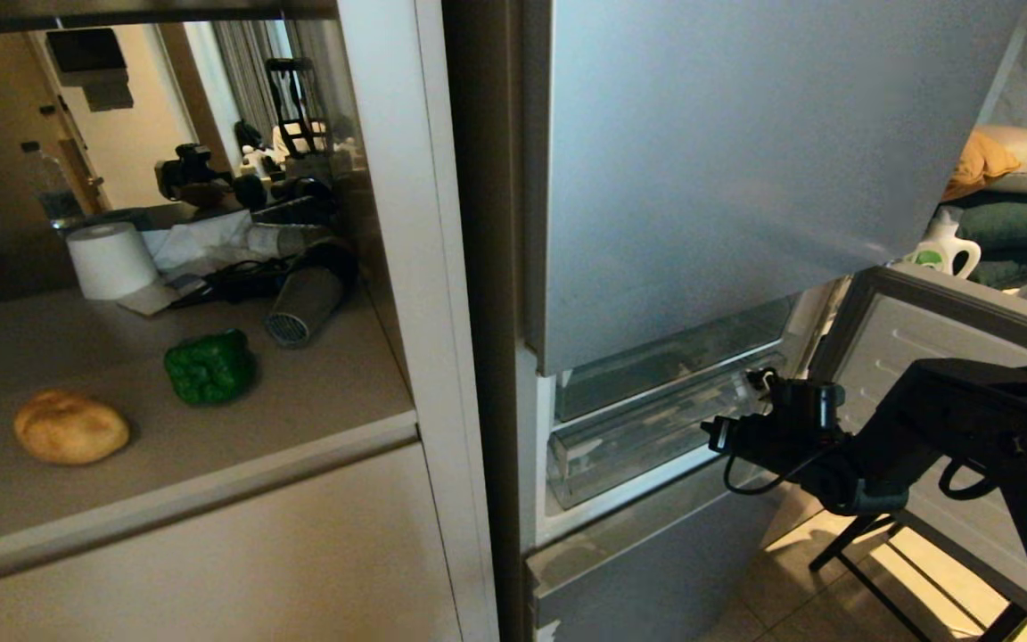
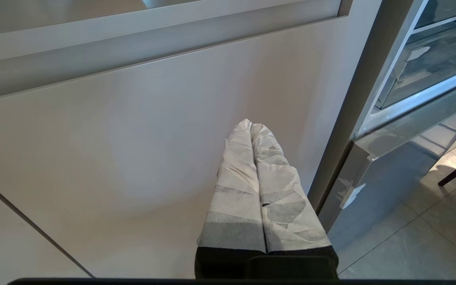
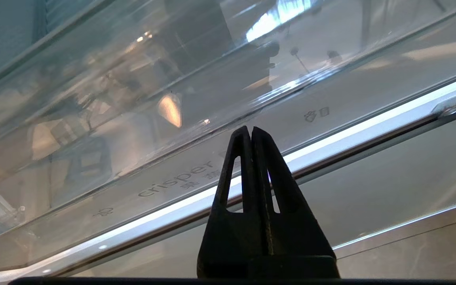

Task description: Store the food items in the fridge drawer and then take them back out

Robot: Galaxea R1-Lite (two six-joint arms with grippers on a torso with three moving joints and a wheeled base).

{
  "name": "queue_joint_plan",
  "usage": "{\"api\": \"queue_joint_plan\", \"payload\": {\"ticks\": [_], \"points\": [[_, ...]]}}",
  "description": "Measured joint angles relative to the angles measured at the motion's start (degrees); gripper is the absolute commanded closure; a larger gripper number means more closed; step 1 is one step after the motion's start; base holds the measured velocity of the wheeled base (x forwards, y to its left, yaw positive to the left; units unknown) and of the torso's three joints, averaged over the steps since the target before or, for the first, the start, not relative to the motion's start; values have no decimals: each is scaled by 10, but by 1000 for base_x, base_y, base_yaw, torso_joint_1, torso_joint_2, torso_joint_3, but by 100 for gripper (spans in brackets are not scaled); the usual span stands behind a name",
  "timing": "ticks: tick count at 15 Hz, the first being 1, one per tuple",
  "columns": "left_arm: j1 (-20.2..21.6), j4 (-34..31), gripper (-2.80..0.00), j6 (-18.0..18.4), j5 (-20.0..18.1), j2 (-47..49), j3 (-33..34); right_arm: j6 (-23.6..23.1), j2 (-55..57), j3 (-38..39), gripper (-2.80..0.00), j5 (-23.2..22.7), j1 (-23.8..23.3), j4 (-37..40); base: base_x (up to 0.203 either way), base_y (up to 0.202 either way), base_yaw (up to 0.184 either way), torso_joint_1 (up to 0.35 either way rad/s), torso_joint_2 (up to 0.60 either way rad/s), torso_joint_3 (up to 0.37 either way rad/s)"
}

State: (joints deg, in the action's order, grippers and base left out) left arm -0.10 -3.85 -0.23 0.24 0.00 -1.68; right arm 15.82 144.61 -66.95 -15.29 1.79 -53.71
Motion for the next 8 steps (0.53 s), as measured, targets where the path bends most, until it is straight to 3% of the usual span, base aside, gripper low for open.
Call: {"api": "queue_joint_plan", "payload": {"ticks": [4,8], "points": [[0,0,0,0,0,0,0,9,-67,91,0,4,-4,4,0,0,0,0,0,0],[0,0,0,0,0,0,0,2,-243,241,0,7,-19,60,0,0,0,0,0,0]]}}
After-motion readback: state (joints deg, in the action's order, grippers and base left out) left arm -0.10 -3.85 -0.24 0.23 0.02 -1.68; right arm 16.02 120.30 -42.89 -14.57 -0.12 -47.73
